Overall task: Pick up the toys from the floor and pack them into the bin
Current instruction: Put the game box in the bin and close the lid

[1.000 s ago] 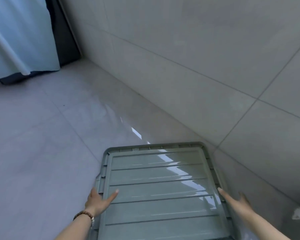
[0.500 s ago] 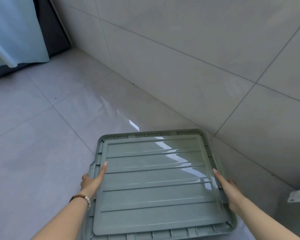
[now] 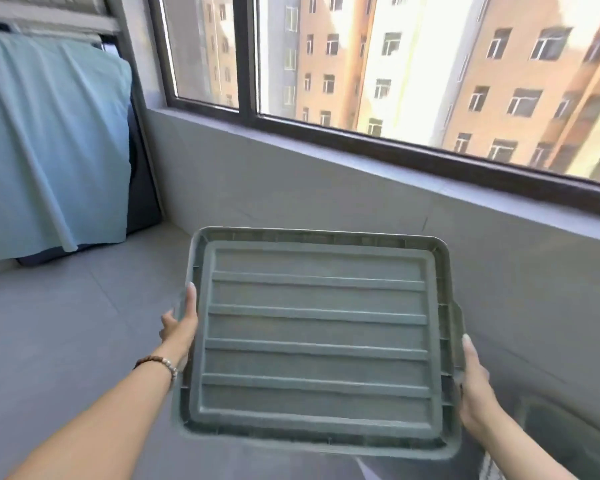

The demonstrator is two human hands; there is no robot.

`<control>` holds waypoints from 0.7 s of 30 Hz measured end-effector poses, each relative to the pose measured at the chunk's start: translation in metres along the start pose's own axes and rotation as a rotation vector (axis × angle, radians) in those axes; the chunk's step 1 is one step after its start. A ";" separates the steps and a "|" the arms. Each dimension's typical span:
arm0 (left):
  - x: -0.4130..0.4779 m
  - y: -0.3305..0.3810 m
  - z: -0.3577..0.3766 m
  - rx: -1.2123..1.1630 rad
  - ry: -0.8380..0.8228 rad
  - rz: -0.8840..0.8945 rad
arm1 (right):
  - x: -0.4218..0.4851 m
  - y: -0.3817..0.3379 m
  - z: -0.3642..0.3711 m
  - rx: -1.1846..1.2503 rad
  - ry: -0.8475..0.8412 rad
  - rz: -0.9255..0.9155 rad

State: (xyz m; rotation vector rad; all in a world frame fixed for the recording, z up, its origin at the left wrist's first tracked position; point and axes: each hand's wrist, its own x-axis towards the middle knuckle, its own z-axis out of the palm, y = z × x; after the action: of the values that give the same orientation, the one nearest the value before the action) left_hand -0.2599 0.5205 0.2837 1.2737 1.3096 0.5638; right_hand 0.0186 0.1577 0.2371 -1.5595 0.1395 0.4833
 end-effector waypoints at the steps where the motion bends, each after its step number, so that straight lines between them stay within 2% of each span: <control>1: 0.006 0.011 0.000 -0.042 -0.070 0.000 | -0.030 -0.034 -0.007 0.001 0.004 -0.039; 3: 0.011 0.034 0.009 -0.158 -0.236 -0.045 | -0.071 -0.084 -0.035 0.075 -0.052 -0.095; 5: -0.035 0.068 0.027 -0.231 -0.457 -0.027 | -0.105 -0.126 -0.078 0.137 -0.051 -0.159; 9: -0.164 0.118 0.074 -0.308 -0.770 0.105 | -0.165 -0.171 -0.177 0.147 0.125 -0.212; 13: -0.222 0.128 0.133 -0.268 -0.888 0.147 | -0.233 -0.170 -0.273 0.139 0.311 -0.209; 18: -0.303 0.119 0.191 -0.092 -1.126 0.081 | -0.289 -0.126 -0.375 0.254 0.503 -0.237; 20: -0.332 0.110 0.211 -0.028 -1.212 0.095 | -0.318 -0.111 -0.411 0.359 0.520 -0.278; 21: -0.346 0.106 0.222 -0.003 -1.230 0.104 | -0.339 -0.114 -0.418 0.379 0.461 -0.291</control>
State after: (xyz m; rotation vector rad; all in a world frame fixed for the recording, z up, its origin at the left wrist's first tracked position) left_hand -0.1123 0.1651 0.4634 1.3151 0.2090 -0.1907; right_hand -0.1530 -0.3138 0.4618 -1.2656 0.3313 -0.1350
